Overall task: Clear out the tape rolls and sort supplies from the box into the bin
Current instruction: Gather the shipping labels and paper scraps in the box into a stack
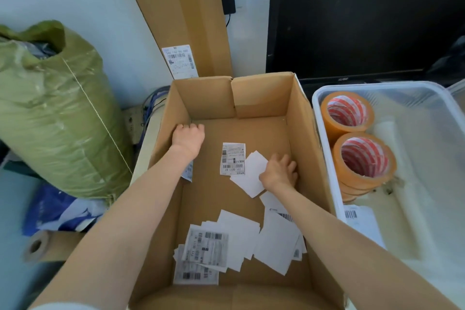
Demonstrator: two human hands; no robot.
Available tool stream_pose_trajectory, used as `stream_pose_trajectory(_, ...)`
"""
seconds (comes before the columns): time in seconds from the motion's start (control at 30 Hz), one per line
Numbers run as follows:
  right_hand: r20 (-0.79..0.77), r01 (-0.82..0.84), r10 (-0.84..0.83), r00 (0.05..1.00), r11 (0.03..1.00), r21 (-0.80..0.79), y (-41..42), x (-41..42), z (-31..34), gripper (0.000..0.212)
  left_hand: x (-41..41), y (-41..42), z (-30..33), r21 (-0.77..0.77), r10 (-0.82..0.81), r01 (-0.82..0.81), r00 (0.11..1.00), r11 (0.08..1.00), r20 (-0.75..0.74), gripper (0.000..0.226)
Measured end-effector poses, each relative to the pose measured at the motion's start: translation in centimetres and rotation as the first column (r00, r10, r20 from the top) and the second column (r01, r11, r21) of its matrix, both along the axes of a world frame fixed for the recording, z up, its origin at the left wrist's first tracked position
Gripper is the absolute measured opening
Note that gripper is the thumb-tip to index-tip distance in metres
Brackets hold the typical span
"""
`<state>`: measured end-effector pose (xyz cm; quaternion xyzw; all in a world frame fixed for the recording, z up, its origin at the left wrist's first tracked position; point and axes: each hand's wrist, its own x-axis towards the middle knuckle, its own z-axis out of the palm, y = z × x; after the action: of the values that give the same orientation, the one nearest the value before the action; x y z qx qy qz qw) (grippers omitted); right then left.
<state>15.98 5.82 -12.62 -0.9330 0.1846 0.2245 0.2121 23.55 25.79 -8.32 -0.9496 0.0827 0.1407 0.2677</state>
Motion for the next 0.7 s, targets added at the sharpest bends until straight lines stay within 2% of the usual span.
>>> stream_pose_trajectory(0.07,0.024,-0.021,0.022,0.999,0.999,-0.045,0.1,-0.1,-0.5,0.054,0.3,0.0,0.4,0.022,-0.008,0.008,1.000,1.000,0.015,0.063)
stream_pose_trajectory(0.17,0.050,-0.048,0.053,0.997,0.995,-0.090,0.2,-0.2,-0.9,0.068,0.3,0.0,0.4,0.246,-0.039,0.061,0.995,0.967,-0.094,0.069)
stream_pose_trajectory(0.23,0.055,-0.045,0.050,0.997,0.995,-0.094,0.2,-0.1,-1.0,0.070,0.1,0.0,0.1,0.354,-0.051,0.105,0.986,0.929,-0.158,0.068)
stream_pose_trajectory(0.47,-0.004,0.000,0.000,1.000,1.000,-0.002,0.3,0.1,-1.3,0.067,-0.2,-1.1,-1.1,0.380,0.028,0.058,0.976,0.923,-0.218,0.042)
stream_pose_trajectory(0.53,-0.031,0.002,-0.002,1.000,1.000,0.001,0.2,0.2,-1.4,0.064,-0.4,-1.2,-0.9,0.304,0.020,0.052,0.973,0.951,-0.231,0.037)
stream_pose_trajectory(0.57,-0.044,-0.001,0.001,0.999,1.000,0.000,0.3,0.2,-1.4,0.060,-0.4,-1.0,-0.8,0.213,0.031,0.020,0.971,0.977,-0.236,0.034)
stream_pose_trajectory(0.63,-0.043,0.005,-0.004,0.999,1.000,0.004,0.3,0.1,-1.4,0.052,-0.2,-0.7,-0.3,-0.098,0.129,-0.156,0.962,0.983,-0.240,0.029)
stream_pose_trajectory(0.67,-0.026,0.008,-0.008,1.000,1.000,0.010,0.4,0.1,-1.4,0.048,0.0,-0.5,-0.1,-0.306,0.202,-0.281,0.943,0.910,-0.265,0.024)
stream_pose_trajectory(0.7,0.001,0.008,-0.008,1.000,1.000,0.021,0.4,0.0,-1.5,0.045,0.1,-0.3,-0.1,-0.506,0.257,-0.393,0.912,0.768,-0.319,0.018)
